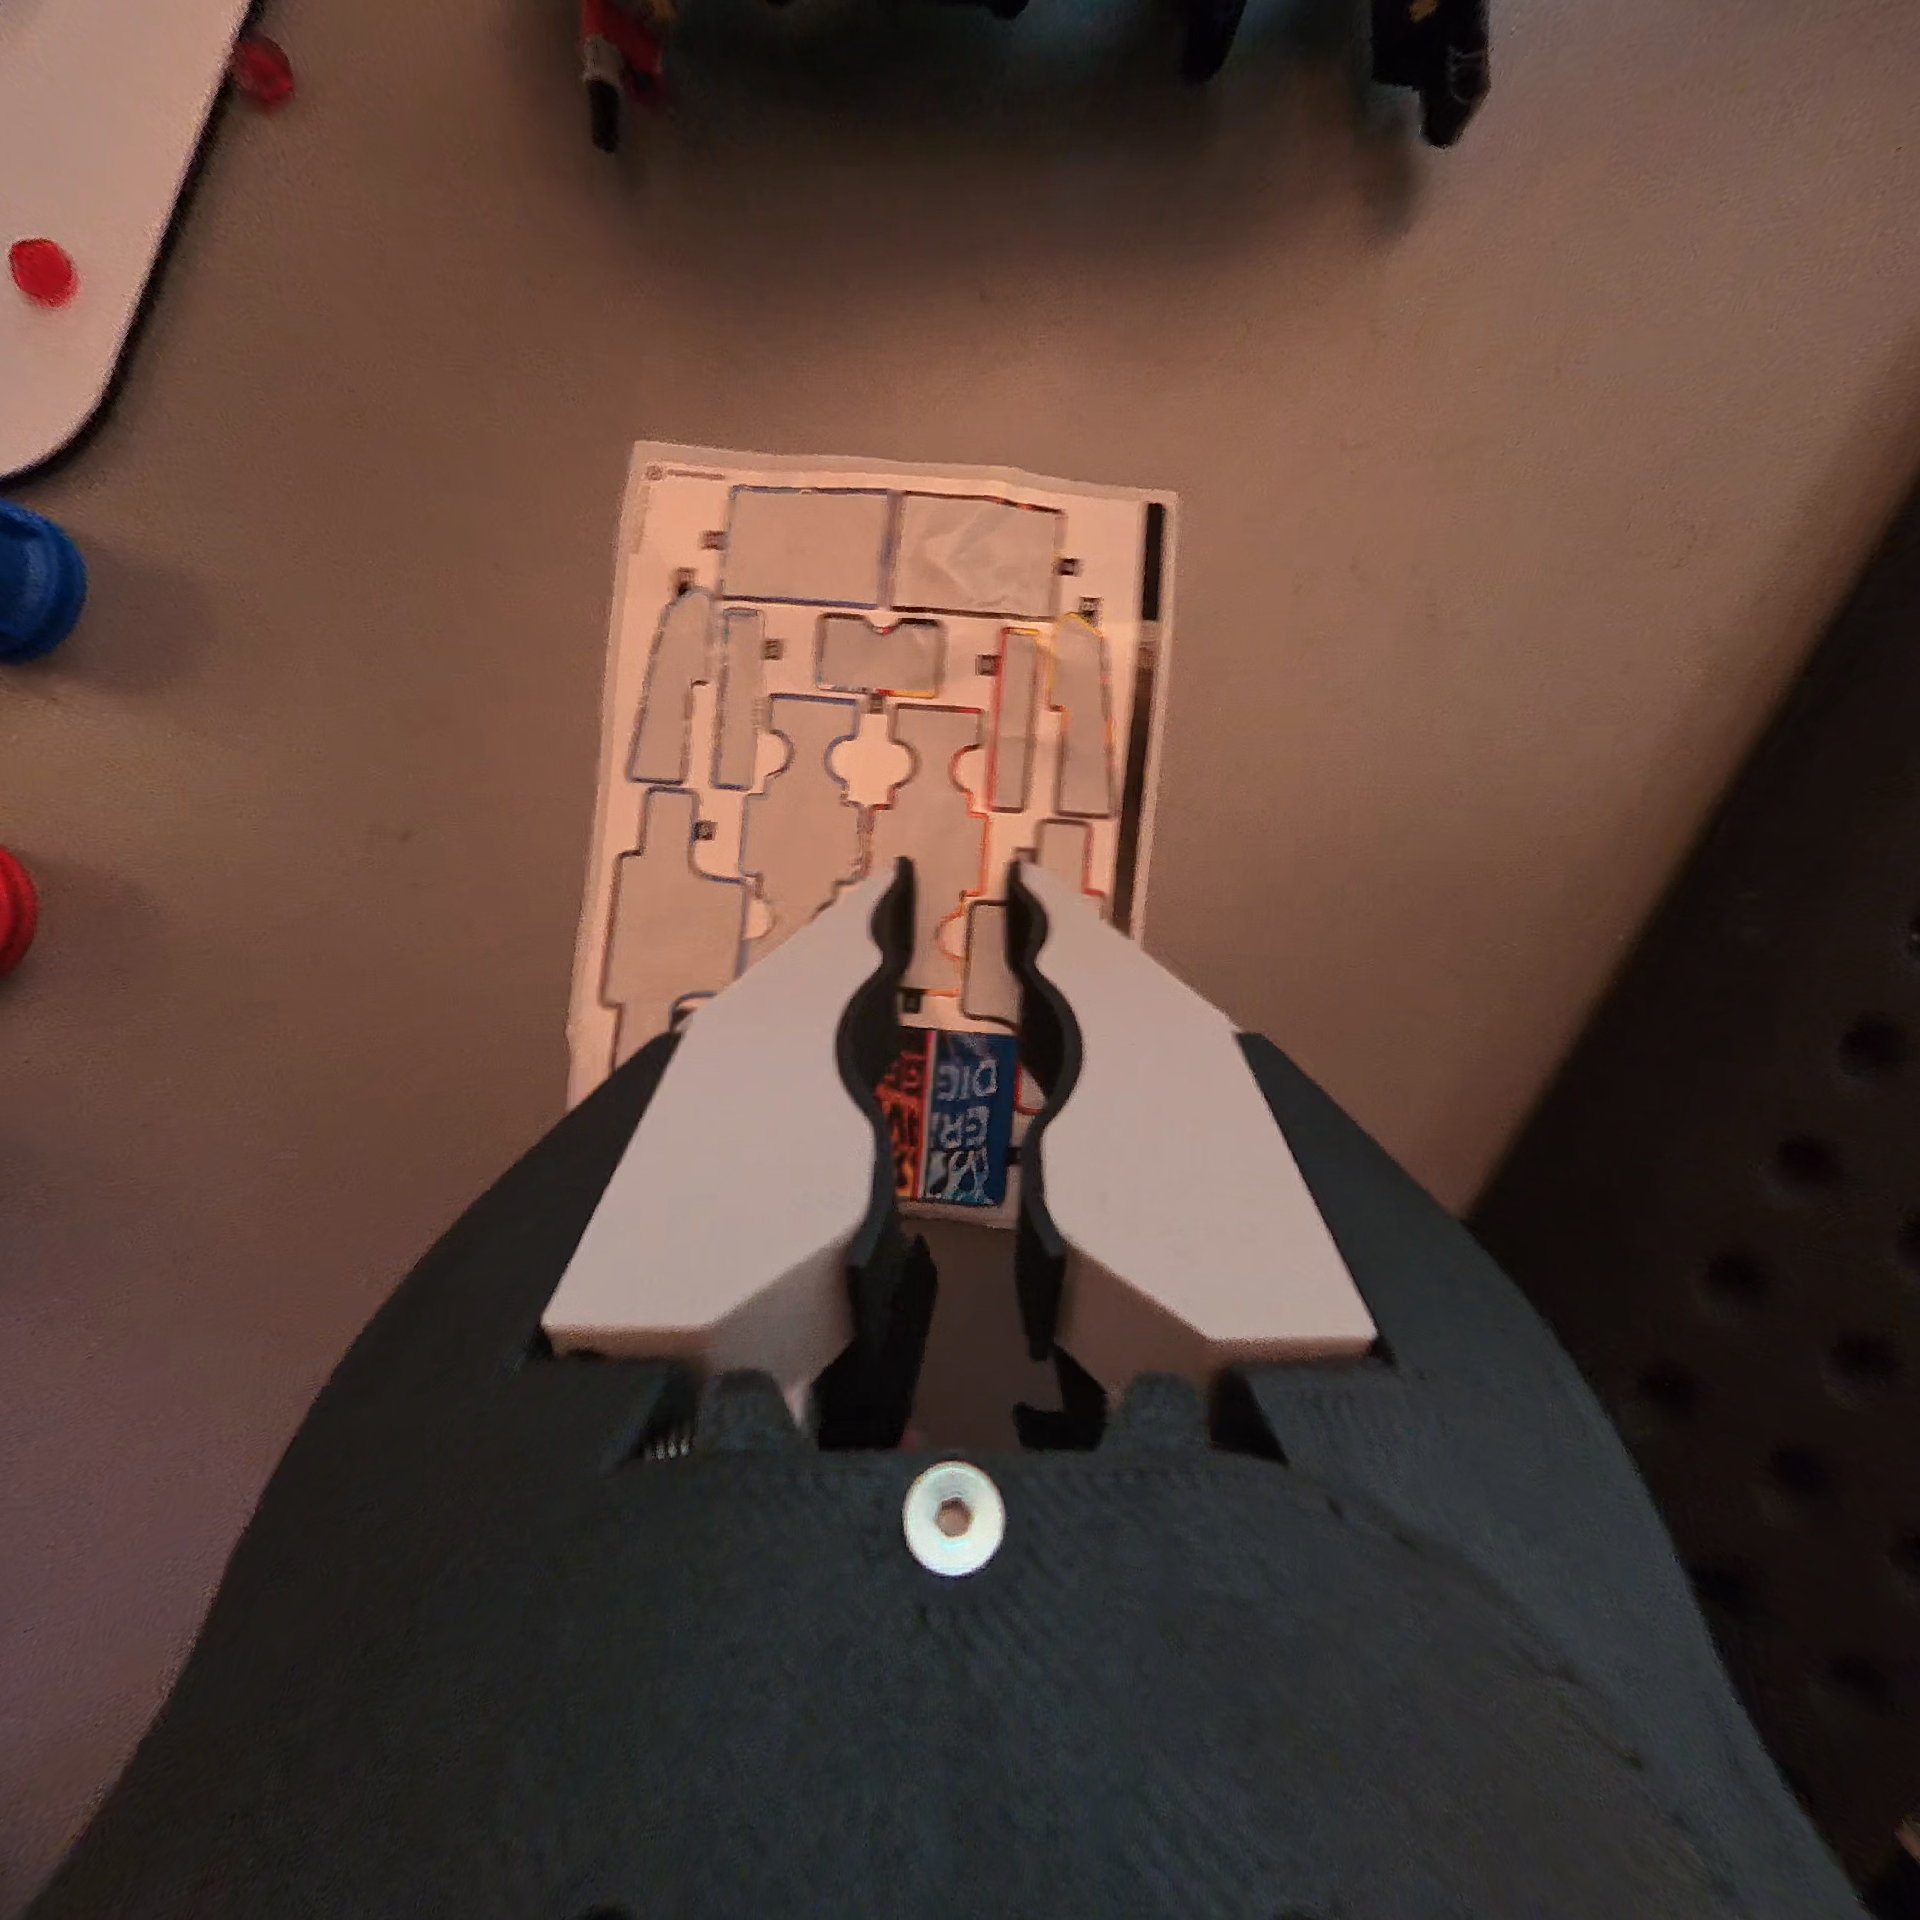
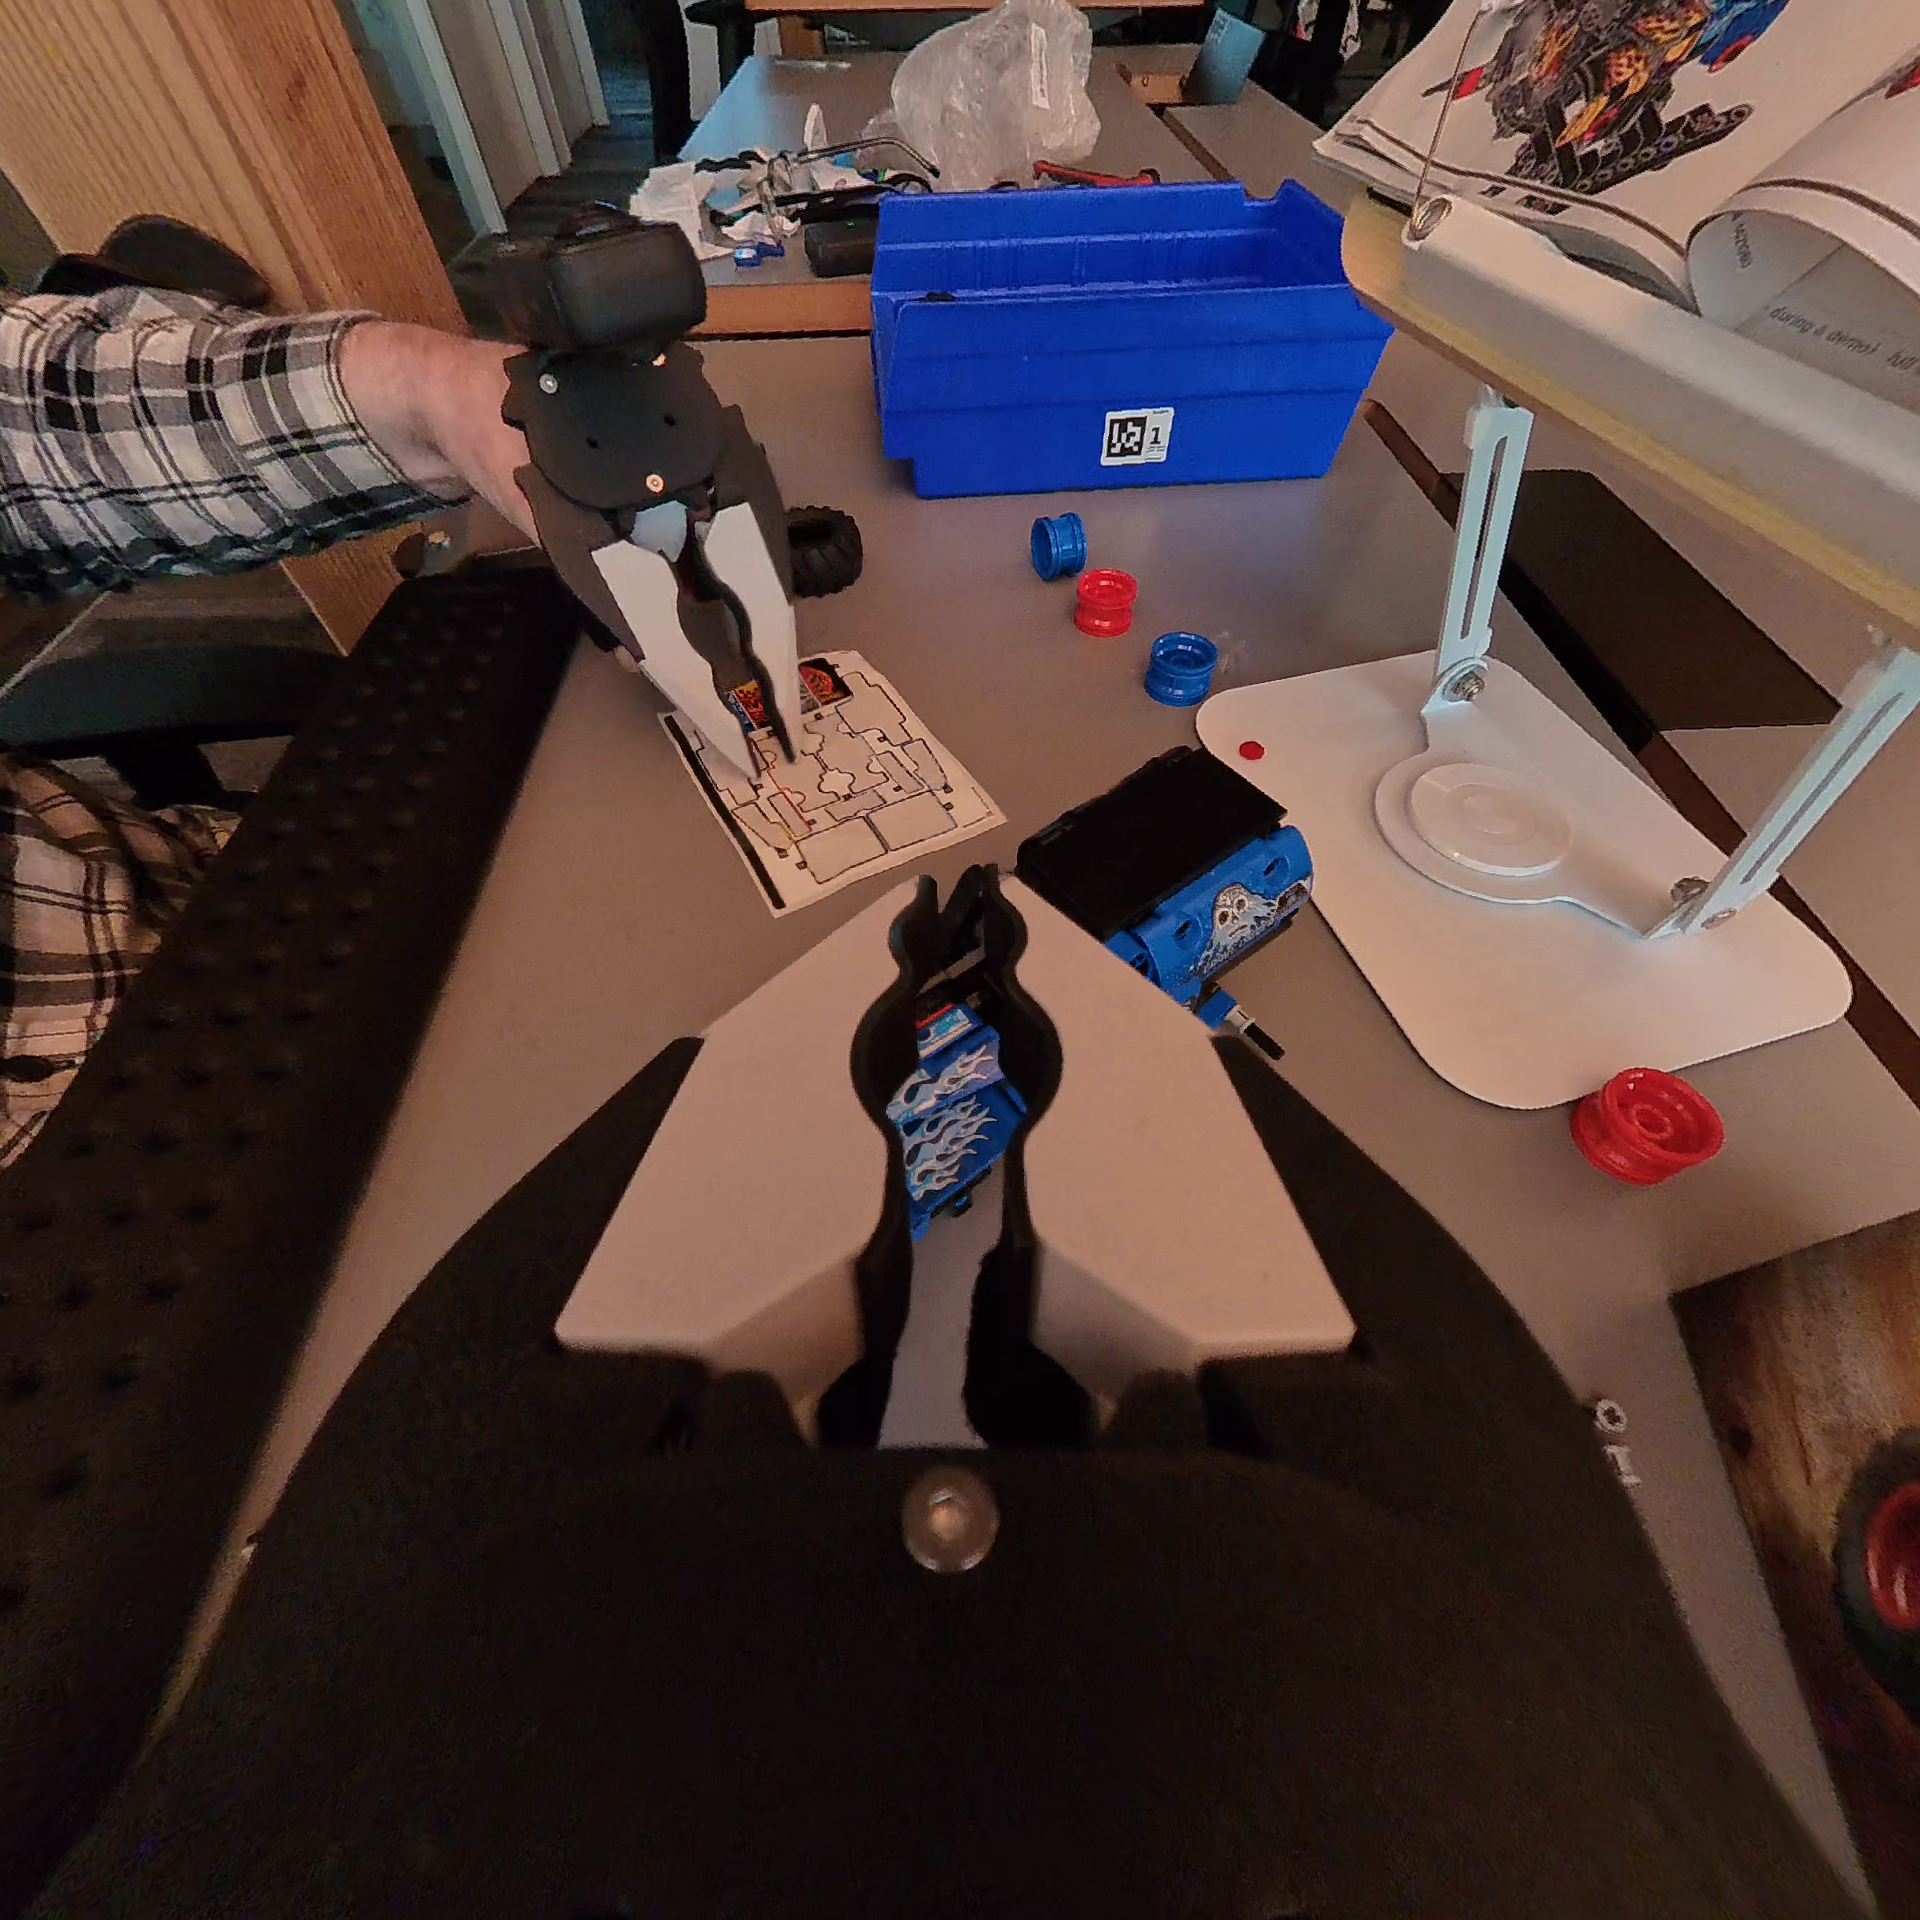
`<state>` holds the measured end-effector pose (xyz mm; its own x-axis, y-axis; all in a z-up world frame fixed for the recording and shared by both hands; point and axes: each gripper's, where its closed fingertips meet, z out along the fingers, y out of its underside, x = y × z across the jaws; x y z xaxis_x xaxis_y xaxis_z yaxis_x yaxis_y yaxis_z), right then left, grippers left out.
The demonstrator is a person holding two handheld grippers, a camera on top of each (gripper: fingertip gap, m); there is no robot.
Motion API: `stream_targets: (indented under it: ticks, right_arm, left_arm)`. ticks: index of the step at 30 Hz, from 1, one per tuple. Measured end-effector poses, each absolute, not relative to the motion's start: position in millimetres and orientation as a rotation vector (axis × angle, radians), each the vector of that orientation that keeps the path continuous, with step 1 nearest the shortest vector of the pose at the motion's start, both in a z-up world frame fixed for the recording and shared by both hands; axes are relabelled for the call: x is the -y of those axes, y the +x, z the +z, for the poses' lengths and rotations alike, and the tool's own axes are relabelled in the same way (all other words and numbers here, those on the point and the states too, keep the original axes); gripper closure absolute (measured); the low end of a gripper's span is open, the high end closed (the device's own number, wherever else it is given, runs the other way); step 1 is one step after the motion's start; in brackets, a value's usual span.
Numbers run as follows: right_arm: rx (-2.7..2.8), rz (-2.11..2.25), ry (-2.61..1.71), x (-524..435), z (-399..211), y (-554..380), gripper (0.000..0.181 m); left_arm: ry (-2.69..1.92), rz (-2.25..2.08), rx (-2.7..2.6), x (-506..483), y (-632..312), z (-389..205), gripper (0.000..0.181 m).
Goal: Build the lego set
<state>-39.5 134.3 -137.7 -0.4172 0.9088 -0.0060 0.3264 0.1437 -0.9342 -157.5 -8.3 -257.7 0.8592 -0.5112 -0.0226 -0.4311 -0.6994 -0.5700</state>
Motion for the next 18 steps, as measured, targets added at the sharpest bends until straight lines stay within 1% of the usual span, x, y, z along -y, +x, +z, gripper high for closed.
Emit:
stream_targets:
  ticks: [2,3,5,7,9,10,12,13,15,18]
  right_arm:
    - [1.842,1.264,-1.181,-132.3,-139.0,-40.6,0.175]
    - [1.848,1.261,-1.179,-130.9,-139.4,-41.3,0.175]
    - [1.856,1.26,-1.169,-127.6,-138.7,-42.2,0.175]
    - [1.861,1.252,-1.16,-125.2,-137.3,-42.5,0.175]
    - [1.859,1.255,-1.154,-123.9,-136.0,-42.2,0.175]
    - [1.858,1.257,-1.155,-123.9,-136.1,-42.2,0.175]
    - [1.858,1.262,-1.16,-124.8,-137.3,-42.1,0.175]
    - [1.858,1.261,-1.164,-125.1,-137.9,-41.9,0.175]
    - [1.859,1.259,-1.169,-126.1,-139.3,-41.2,0.175]
    - [1.858,1.266,-1.173,-126.9,-140.1,-40.1,0.175]
  left_arm:
    - [-2.436,-0.182,-0.692,9.5,-151.8,-257.8,0.177]
    - [-2.431,-0.169,-0.692,9.8,-150.1,-257.8,0.181]
    - [-2.438,-0.155,-0.709,11.7,-148.7,-257.8,0.18]
    - [-2.453,-0.124,-0.683,10.9,-155.1,-255.0,0.141]
    - [-2.437,-0.131,-0.638,7.6,-162.6,-246.7,0.11]
    - [-2.45,-0.149,-0.619,8.5,-168.0,-245.1,0.099]
    - [-2.541,-0.124,-0.58,13.8,-189.0,-252.6,0.086]
    - [-2.585,-0.085,-0.562,17.1,-201.7,-256.2,0.086]
    - [-2.649,-0.126,-0.554,30.2,-207.7,-259.8,0.095]
    - [-2.627,-0.11,-0.541,30.3,-210.7,-259.8,0.103]
